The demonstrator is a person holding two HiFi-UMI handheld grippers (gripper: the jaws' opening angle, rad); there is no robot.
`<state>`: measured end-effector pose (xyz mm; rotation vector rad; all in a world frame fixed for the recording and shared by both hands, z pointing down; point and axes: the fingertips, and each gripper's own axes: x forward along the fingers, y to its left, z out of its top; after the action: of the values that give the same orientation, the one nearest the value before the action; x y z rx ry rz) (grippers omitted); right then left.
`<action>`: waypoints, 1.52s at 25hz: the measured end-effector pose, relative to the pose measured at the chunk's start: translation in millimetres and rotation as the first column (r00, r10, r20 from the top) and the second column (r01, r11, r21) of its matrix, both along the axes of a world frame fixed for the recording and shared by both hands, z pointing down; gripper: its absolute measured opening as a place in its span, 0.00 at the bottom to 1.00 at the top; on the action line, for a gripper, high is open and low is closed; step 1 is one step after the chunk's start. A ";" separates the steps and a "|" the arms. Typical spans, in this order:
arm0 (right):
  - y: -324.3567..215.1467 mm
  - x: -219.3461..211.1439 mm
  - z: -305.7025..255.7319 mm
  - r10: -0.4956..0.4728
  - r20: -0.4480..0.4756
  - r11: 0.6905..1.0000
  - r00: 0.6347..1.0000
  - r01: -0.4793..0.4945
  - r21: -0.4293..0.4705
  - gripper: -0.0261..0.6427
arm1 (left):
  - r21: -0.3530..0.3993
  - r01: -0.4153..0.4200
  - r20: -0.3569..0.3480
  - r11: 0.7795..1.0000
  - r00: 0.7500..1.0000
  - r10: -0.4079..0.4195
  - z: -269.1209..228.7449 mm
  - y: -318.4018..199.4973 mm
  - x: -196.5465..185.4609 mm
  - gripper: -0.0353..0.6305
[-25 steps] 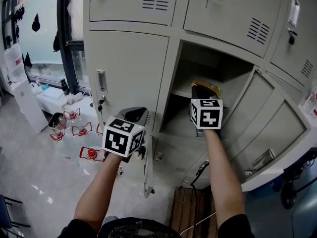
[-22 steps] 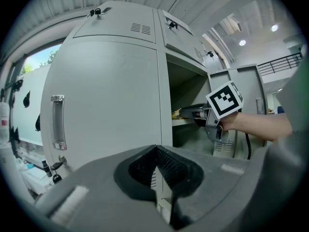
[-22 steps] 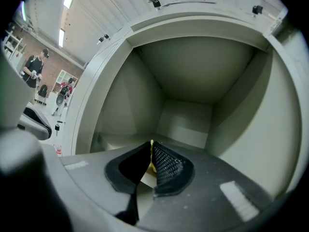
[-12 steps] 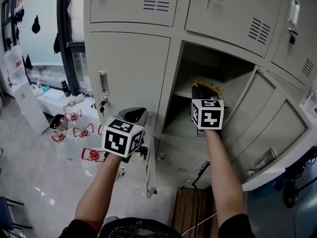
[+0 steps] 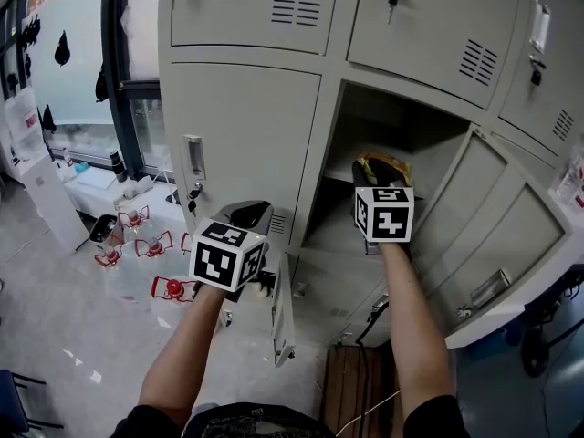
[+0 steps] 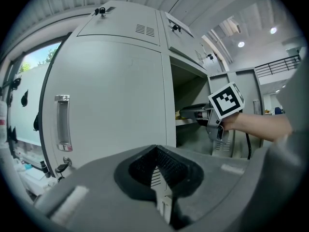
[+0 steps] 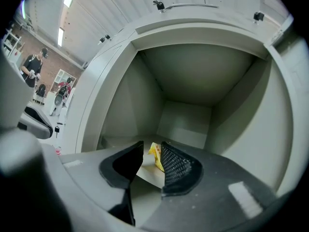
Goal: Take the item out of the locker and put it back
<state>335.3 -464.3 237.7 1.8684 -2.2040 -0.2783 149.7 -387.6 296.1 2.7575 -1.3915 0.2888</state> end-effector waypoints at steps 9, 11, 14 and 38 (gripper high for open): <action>25.8 -4.9 -7.7 0.048 -0.011 0.998 0.999 -0.048 0.030 0.24 | -0.014 -0.046 -0.007 0.999 0.999 0.046 1.9 5.4 -8.7 0.06; 35.2 -7.7 -8.6 0.059 -0.006 0.998 0.998 -0.059 0.037 0.22 | -0.016 -0.060 -0.008 0.998 0.998 0.060 1.9 8.0 -10.3 0.06; 48.9 -13.2 -7.9 0.074 0.009 0.997 0.997 -0.075 0.036 0.21 | -0.015 -0.080 -0.009 0.997 0.997 0.080 1.5 13.0 -13.9 0.06; 167.8 -79.2 49.0 0.145 0.150 0.989 0.978 -0.140 -0.047 0.11 | -0.031 -0.131 -0.038 0.991 0.991 0.130 21.0 55.5 -77.7 0.06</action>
<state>256.1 -296.5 286.6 2.0794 -2.1388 -0.0702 72.1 -332.1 317.1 2.8160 -1.1893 0.2632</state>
